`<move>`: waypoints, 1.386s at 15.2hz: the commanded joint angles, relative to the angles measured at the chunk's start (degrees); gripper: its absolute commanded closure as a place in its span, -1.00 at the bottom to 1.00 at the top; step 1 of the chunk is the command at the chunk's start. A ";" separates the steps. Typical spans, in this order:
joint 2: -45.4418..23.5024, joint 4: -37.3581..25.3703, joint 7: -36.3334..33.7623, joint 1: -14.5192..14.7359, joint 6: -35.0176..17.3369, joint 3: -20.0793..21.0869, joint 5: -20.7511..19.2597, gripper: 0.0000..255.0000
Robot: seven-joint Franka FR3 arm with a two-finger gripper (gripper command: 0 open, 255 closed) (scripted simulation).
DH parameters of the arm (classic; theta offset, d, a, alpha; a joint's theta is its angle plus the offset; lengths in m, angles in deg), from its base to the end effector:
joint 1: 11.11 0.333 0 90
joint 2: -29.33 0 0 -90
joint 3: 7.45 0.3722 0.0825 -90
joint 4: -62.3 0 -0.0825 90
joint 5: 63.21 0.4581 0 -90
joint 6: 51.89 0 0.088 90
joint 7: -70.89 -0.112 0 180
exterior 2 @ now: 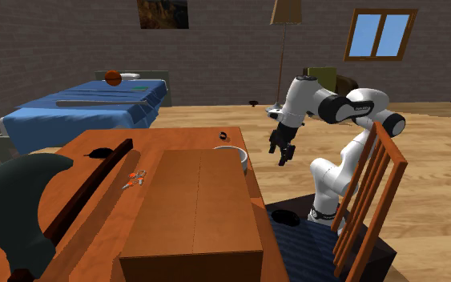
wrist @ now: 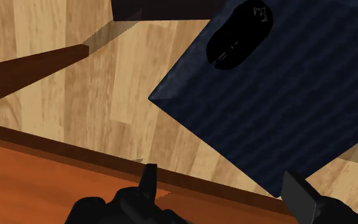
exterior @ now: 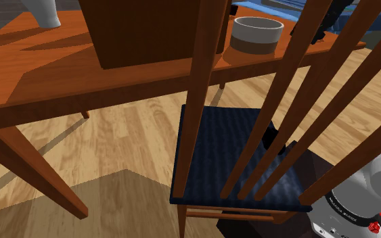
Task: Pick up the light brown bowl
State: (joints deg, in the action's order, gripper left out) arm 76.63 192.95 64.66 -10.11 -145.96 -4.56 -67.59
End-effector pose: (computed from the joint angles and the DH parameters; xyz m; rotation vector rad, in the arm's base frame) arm 0.3347 0.0224 0.6875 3.0279 -0.0837 0.2964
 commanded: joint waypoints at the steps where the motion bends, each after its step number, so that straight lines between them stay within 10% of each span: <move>1: 0.00 0.00 0.00 0.00 0.00 0.00 0.00 -1.00; 16: -33.42 -29.40 4.10 0.89 -5.82 -2.96 4.32 -1.00; 21: -33.58 -26.53 4.25 0.91 -8.90 -3.03 4.51 -1.00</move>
State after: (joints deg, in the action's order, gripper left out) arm 43.03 165.34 68.87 -9.19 -153.88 -7.57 -63.10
